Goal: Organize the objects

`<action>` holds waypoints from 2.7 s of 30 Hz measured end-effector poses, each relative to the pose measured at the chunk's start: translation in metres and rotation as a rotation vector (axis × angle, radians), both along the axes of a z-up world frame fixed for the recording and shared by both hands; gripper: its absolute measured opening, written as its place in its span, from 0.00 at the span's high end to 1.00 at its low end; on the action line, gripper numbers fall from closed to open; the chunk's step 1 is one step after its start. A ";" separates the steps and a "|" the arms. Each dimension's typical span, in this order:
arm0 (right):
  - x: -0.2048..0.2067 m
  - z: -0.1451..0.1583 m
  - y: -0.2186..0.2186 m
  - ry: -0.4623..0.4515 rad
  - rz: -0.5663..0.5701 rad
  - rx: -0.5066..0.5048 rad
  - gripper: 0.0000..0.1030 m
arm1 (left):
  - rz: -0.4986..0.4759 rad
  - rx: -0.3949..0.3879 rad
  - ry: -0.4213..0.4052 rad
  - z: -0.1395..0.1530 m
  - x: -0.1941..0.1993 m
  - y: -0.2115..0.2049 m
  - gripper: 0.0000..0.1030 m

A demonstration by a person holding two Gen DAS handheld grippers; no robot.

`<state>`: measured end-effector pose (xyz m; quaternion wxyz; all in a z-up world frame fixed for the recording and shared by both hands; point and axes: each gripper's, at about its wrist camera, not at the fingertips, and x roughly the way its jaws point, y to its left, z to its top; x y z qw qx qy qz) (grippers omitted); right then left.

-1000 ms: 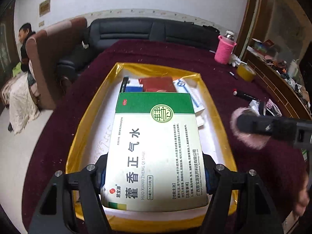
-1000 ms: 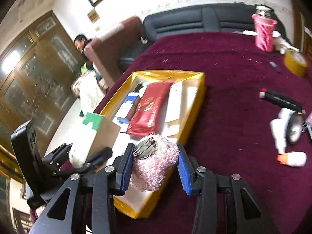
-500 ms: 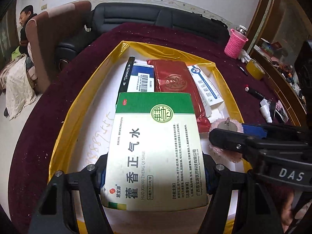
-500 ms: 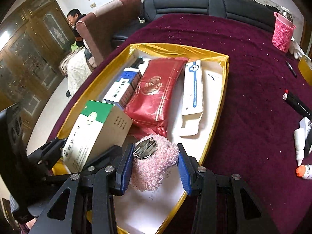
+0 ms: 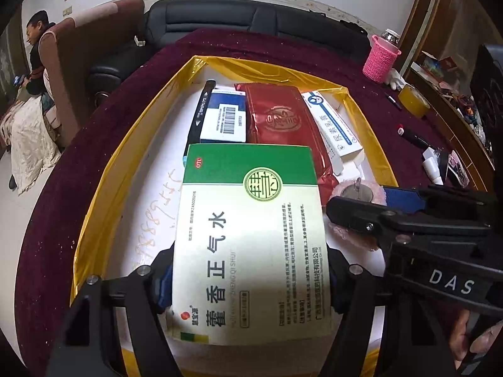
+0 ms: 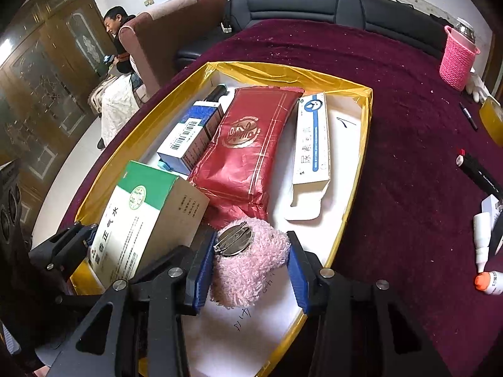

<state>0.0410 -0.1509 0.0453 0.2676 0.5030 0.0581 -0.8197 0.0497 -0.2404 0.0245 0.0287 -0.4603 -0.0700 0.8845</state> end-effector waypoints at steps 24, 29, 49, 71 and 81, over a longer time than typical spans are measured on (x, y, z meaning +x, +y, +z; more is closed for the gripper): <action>0.032 0.048 0.057 0.141 -0.078 -0.093 0.14 | -0.024 -0.150 0.135 0.067 0.056 0.048 0.12; 0.040 0.051 0.094 0.155 -0.127 -0.104 0.13 | -0.092 -0.200 0.153 0.074 0.063 0.085 0.11; 0.028 0.049 0.285 0.171 -0.447 -0.203 0.11 | -0.283 -0.344 0.115 0.067 0.049 0.202 0.11; -0.017 0.019 0.395 0.184 -0.706 -0.310 0.11 | -0.347 -0.429 0.008 0.036 0.020 0.256 0.12; -0.022 -0.004 0.433 0.173 -0.803 -0.384 0.11 | -0.356 -0.345 -0.009 0.029 -0.015 0.275 0.12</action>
